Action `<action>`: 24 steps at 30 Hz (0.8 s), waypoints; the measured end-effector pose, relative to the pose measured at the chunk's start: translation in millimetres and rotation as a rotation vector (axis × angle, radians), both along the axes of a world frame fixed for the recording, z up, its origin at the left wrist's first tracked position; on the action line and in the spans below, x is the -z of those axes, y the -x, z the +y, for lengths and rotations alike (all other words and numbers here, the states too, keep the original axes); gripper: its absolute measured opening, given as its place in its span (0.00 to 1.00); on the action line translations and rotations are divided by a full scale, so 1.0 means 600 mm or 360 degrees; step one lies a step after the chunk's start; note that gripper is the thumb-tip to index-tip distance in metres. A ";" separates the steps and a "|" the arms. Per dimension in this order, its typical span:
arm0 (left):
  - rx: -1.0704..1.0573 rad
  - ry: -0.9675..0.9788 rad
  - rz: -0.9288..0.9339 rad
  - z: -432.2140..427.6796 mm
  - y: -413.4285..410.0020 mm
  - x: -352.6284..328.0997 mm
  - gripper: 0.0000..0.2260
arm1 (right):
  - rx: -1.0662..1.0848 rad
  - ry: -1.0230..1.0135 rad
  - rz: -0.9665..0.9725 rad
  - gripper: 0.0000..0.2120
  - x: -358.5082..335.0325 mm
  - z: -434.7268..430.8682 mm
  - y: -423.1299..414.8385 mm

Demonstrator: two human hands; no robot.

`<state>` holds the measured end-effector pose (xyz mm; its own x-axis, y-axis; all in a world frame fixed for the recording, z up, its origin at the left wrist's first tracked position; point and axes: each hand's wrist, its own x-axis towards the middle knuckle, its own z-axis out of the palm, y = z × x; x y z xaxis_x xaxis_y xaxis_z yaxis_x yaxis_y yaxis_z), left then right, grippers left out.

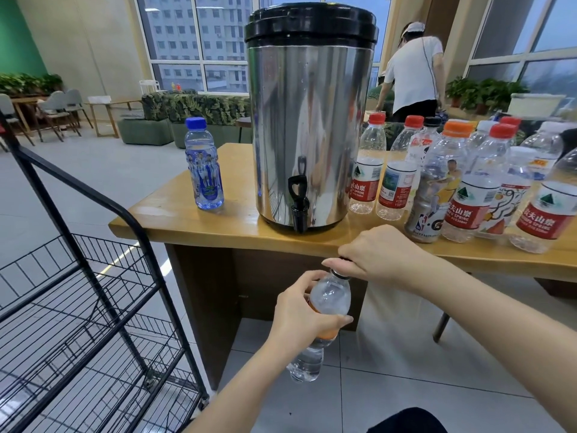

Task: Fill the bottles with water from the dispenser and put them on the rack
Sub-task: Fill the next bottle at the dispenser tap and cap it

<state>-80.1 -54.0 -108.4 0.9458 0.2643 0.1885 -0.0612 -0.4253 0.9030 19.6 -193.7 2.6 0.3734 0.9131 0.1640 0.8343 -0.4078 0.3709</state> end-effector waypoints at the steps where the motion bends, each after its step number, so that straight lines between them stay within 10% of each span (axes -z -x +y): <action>1: -0.0005 0.0016 -0.0004 0.002 0.001 -0.001 0.32 | 0.0003 -0.0014 0.0134 0.33 -0.004 -0.001 -0.003; 7: -0.0005 -0.0027 0.0011 0.010 0.001 -0.008 0.32 | -0.0020 -0.0121 0.1045 0.10 -0.033 -0.012 -0.002; 24: 0.0024 -0.0132 0.0017 0.000 0.003 -0.017 0.31 | 0.0032 0.0010 0.0783 0.18 -0.053 -0.008 0.004</action>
